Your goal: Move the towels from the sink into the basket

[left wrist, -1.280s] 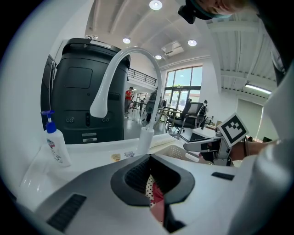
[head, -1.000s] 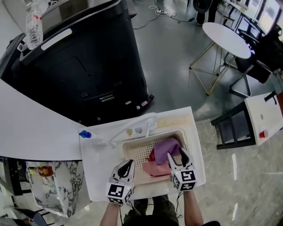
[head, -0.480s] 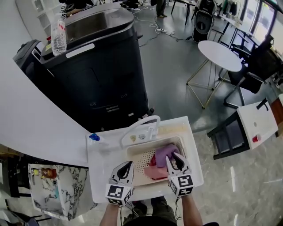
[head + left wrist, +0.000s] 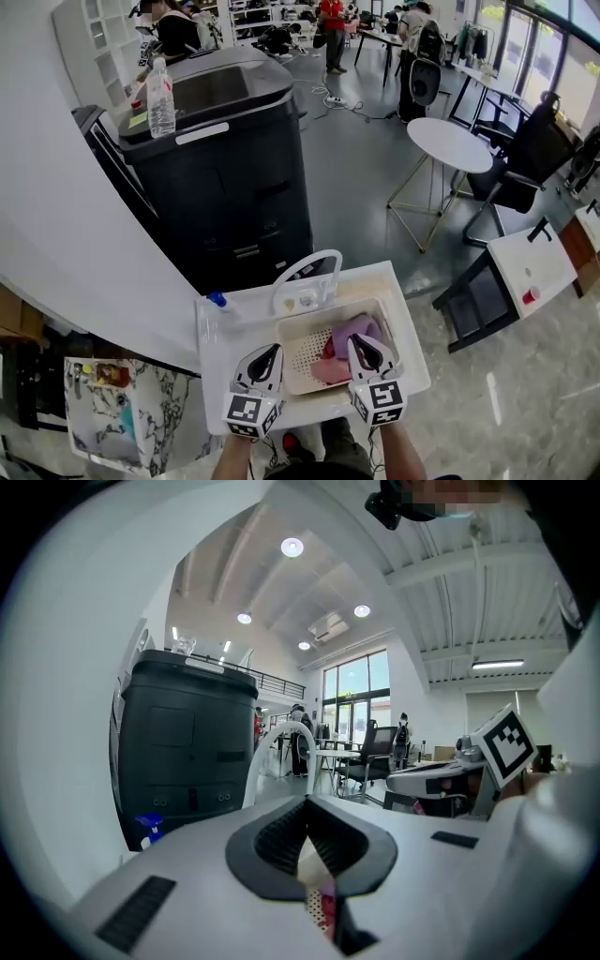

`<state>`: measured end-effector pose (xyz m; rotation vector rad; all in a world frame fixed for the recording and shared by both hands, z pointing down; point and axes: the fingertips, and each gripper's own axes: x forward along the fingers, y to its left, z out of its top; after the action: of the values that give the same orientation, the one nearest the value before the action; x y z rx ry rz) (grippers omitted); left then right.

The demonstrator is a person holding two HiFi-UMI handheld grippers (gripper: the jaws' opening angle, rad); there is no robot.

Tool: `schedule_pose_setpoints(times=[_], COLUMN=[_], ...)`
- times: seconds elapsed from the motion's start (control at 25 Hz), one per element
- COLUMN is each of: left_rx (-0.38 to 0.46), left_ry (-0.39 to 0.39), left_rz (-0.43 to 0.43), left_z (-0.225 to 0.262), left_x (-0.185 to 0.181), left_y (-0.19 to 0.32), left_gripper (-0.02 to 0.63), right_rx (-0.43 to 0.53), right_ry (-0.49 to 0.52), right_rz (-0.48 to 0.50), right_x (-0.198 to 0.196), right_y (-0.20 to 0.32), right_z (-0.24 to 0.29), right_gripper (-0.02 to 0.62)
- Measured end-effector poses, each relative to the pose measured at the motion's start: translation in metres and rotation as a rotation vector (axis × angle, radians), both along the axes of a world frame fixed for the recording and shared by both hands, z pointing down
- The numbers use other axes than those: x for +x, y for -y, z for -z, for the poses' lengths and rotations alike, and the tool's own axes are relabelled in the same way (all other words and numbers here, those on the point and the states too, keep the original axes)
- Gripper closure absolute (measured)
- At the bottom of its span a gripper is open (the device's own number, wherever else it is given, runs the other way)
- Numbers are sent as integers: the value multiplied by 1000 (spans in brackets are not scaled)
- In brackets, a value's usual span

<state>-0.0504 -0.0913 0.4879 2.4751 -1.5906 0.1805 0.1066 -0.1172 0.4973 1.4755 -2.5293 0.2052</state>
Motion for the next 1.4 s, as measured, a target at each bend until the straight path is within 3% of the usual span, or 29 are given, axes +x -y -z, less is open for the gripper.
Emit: schedule_pose_setpoints(times=[0.44, 0.88, 1.4], left_rx=[39, 35, 15], left_ry=[15, 33, 34], left_rz=[-77, -96, -92], left_z=[15, 12, 4], left_x=[-9, -24, -32], left_y=[-60, -118, -135], left_gripper=[603, 603, 603], right_rx=[46, 60, 41], right_ry=[1, -12, -6], right_rz=[-93, -128, -131], right_x=[9, 11, 7], right_y=[-80, -151, -170], right_z=[21, 19, 13], right_gripper=[552, 552, 552])
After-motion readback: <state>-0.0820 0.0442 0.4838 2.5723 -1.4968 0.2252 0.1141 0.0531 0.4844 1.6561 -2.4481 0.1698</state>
